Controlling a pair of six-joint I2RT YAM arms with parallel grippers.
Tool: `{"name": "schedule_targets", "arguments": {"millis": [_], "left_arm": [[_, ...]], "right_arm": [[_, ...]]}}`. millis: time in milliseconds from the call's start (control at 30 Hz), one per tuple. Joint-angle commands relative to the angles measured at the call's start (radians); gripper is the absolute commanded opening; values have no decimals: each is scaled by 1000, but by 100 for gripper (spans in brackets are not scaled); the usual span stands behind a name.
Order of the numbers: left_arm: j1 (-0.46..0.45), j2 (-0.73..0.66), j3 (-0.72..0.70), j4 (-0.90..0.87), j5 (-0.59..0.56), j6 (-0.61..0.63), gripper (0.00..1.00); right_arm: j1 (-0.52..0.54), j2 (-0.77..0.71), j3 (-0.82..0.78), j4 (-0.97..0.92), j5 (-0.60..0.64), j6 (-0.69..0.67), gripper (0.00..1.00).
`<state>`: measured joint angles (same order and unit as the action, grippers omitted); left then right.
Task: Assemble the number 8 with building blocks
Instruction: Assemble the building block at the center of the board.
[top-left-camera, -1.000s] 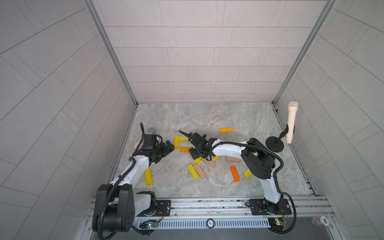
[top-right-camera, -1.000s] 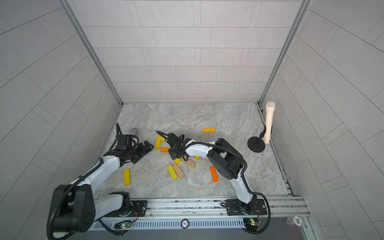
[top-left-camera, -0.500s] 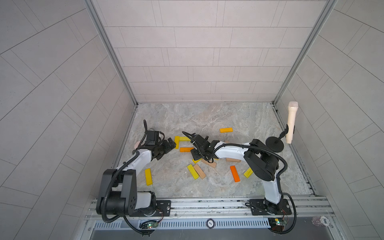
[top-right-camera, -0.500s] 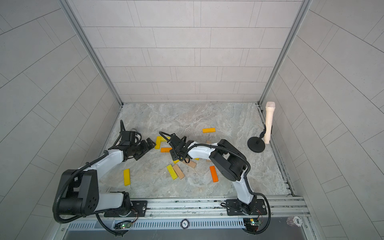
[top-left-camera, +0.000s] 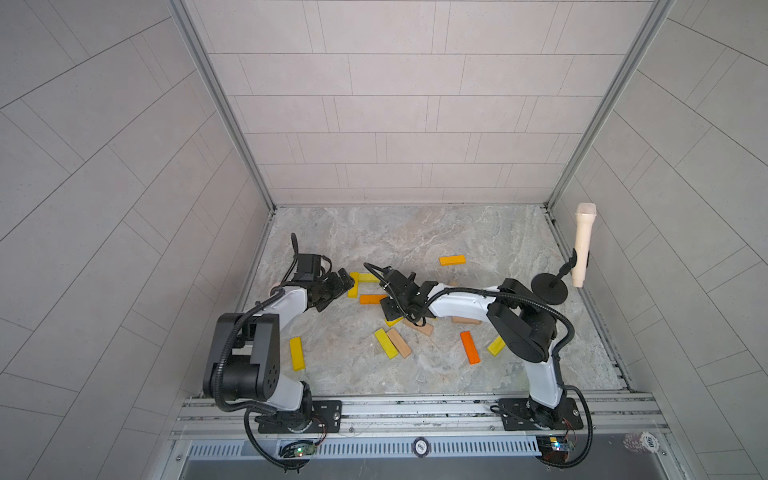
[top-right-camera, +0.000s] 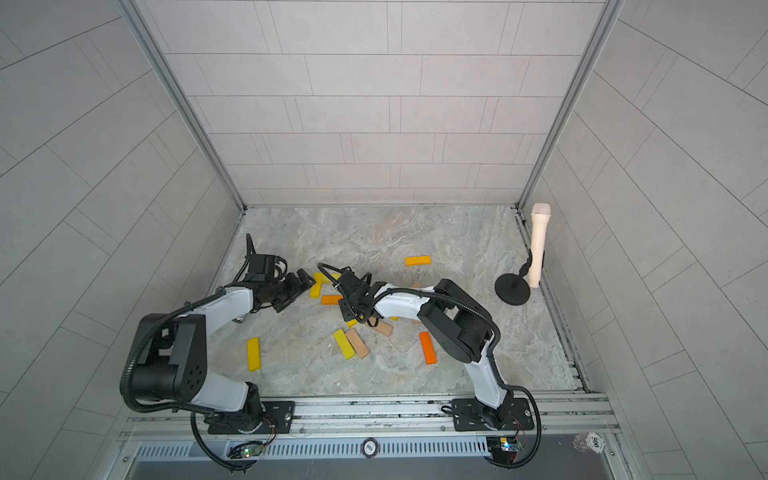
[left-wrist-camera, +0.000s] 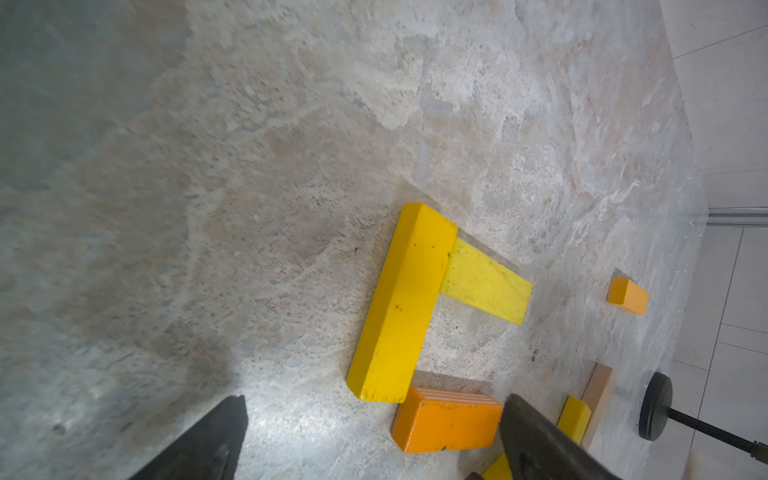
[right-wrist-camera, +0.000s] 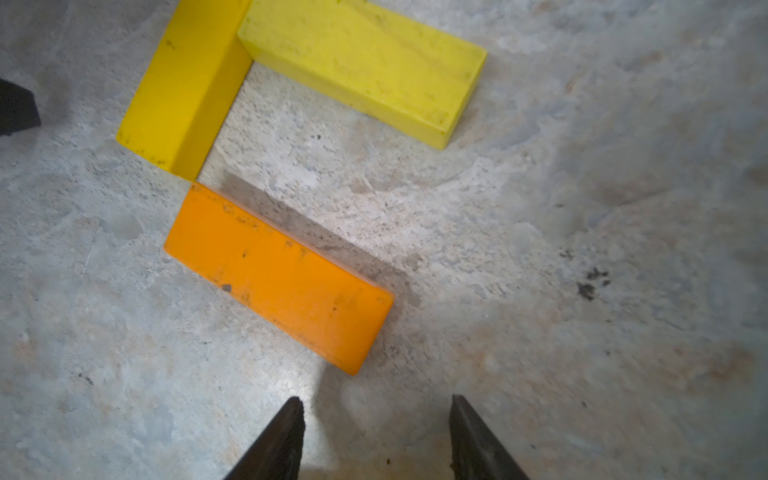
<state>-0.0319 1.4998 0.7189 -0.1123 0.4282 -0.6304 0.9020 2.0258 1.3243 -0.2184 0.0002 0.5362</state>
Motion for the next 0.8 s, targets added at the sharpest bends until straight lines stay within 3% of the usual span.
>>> {"name": "schedule_targets", "arguments": {"millis": [0, 167, 767], "left_arm": [[-9, 21, 23, 23, 11, 1, 100], [-11, 29, 23, 28, 7, 1, 100], [-11, 52, 28, 40, 11, 2, 100]], "right_arm": [[31, 36, 53, -75, 70, 15, 58], [43, 67, 100, -118, 131, 63, 56], [48, 142, 188, -121, 116, 142, 52]]}}
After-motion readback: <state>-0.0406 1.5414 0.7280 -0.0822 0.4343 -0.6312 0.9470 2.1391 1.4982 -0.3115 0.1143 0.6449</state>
